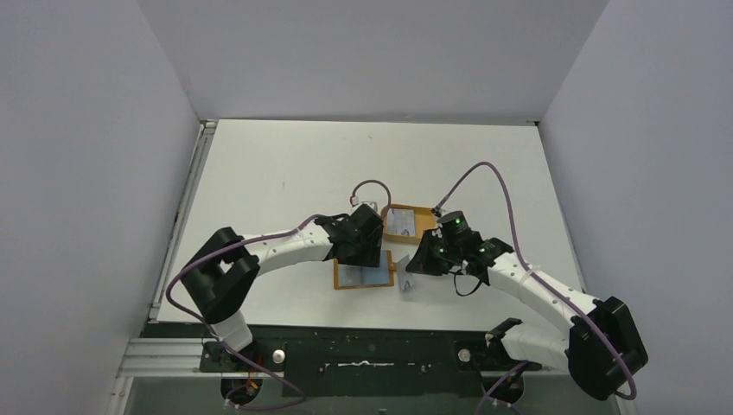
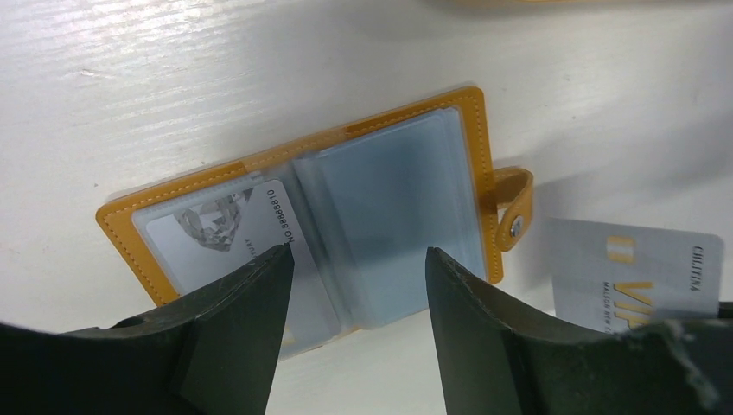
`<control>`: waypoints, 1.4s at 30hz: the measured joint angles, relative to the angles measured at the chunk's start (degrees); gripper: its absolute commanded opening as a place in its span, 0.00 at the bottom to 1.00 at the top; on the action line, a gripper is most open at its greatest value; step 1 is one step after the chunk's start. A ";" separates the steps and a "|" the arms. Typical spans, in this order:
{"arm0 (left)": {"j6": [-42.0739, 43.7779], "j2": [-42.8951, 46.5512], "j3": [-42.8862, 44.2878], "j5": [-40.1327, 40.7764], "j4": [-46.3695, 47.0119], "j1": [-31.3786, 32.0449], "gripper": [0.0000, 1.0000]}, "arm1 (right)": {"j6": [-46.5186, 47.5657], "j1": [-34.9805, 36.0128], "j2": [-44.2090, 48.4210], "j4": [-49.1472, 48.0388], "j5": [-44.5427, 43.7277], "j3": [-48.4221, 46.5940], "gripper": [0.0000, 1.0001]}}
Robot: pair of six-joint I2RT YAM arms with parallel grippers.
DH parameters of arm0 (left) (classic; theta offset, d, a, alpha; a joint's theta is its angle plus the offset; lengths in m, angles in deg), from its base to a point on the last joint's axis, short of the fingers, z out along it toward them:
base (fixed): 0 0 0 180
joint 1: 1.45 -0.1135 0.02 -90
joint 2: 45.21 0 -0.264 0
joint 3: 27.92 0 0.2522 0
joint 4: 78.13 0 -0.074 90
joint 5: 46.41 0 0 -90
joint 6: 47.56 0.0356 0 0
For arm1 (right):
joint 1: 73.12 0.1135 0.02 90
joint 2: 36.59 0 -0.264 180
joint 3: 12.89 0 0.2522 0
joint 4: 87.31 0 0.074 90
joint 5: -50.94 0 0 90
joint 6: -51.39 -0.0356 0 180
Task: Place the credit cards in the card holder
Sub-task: Turn over the card slot in the card holder.
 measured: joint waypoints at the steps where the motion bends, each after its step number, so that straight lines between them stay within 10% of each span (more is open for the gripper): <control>1: 0.13 -0.42 0.00 0.09 -0.07 0.00 0.55 | 0.09 0.11 0.13 -0.02 0.00 0.00 0.00; 23: 2.21 -3.08 0.28 3.63 -1.20 0.04 0.24 | 1.25 6.67 -2.60 -0.87 -3.06 -0.98 0.00; 42: 2.14 -3.32 0.28 3.96 -1.18 0.04 0.16 | 2.99 6.64 -9.25 -4.37 -2.08 -4.87 0.00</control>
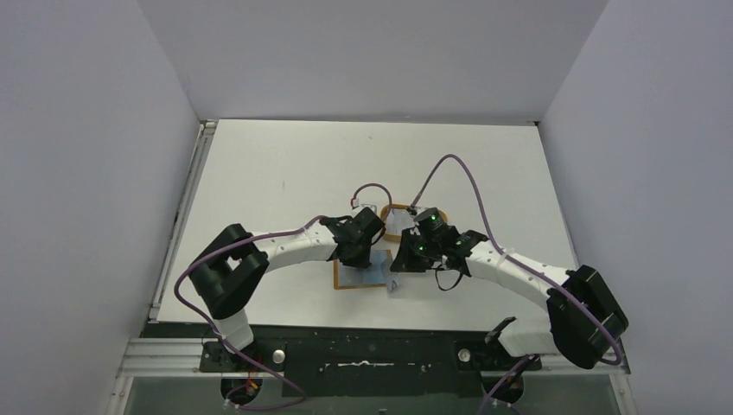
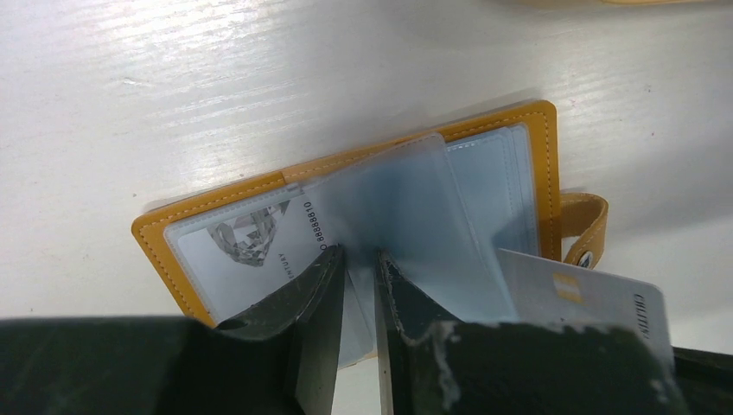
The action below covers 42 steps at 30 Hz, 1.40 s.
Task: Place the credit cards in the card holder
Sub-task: Turn over the card slot in the card holder.
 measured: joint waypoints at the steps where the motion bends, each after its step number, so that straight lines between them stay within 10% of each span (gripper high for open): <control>1: 0.00 0.00 0.00 0.00 0.00 0.00 0.15 | 0.13 -0.04 -0.72 -0.22 0.20 -0.04 0.00; 10: -0.04 0.00 0.00 0.00 -0.09 0.00 0.13 | 1.20 -0.83 -3.06 -1.14 1.51 -0.17 0.00; 22: -0.55 0.59 0.02 -0.35 -0.85 0.04 0.40 | 0.79 -0.87 -8.20 -6.75 7.87 -0.39 0.00; 42: -0.24 11.13 -0.24 -0.48 -6.84 -0.17 0.57 | -2.10 -0.81 -9.94 -12.07 9.40 -0.39 0.00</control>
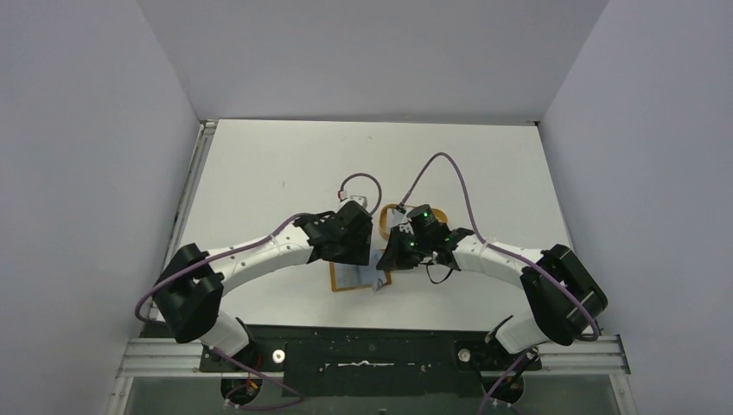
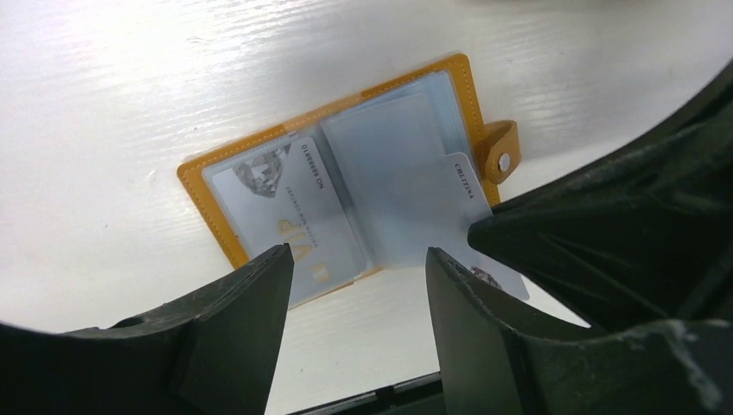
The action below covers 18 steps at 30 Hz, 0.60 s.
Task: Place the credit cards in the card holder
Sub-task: Turn over the card slot in the card holder.
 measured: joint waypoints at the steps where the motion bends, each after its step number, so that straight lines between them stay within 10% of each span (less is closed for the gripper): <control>1: -0.02 1.22 -0.46 0.00 0.04 -0.13 0.58 | 0.00 0.04 0.00 0.00 0.00 0.00 0.00; 18: -7.08 21.94 -25.33 -1.14 3.02 -11.10 0.68 | 0.09 2.45 0.00 1.46 -1.79 -0.24 0.00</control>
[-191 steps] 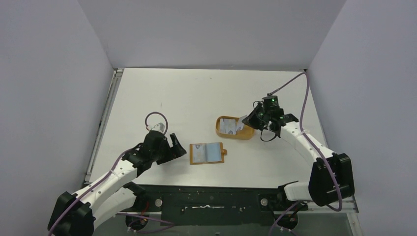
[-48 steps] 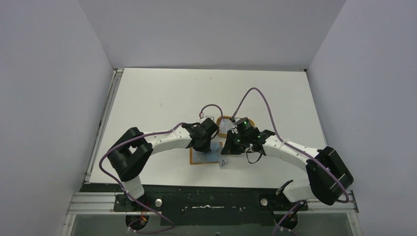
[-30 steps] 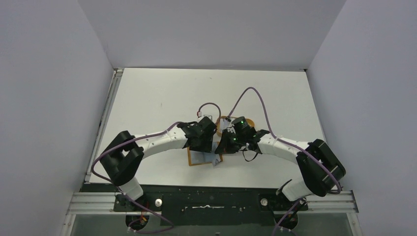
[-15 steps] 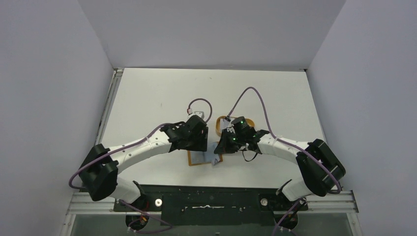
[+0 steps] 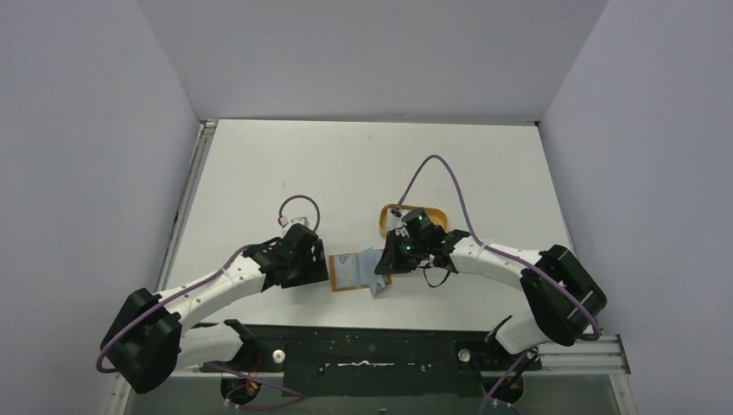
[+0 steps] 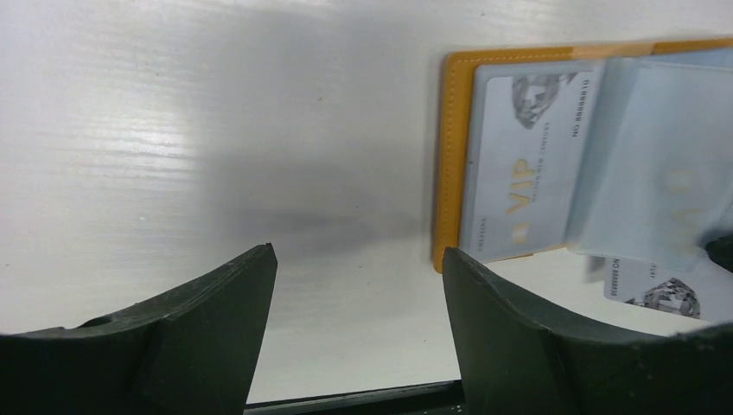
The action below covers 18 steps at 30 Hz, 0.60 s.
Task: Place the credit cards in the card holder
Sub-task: Turn over the card slot in the card holder.
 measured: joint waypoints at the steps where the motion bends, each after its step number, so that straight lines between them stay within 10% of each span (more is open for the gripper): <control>1: -0.17 -0.02 -0.98 -0.79 0.68 -0.59 0.68 | 0.00 0.28 0.00 0.17 -0.28 -0.17 0.00; 18: -1.62 -0.85 -3.41 -8.09 10.88 -3.19 0.68 | 1.01 3.72 -0.02 2.75 -2.93 -4.17 0.00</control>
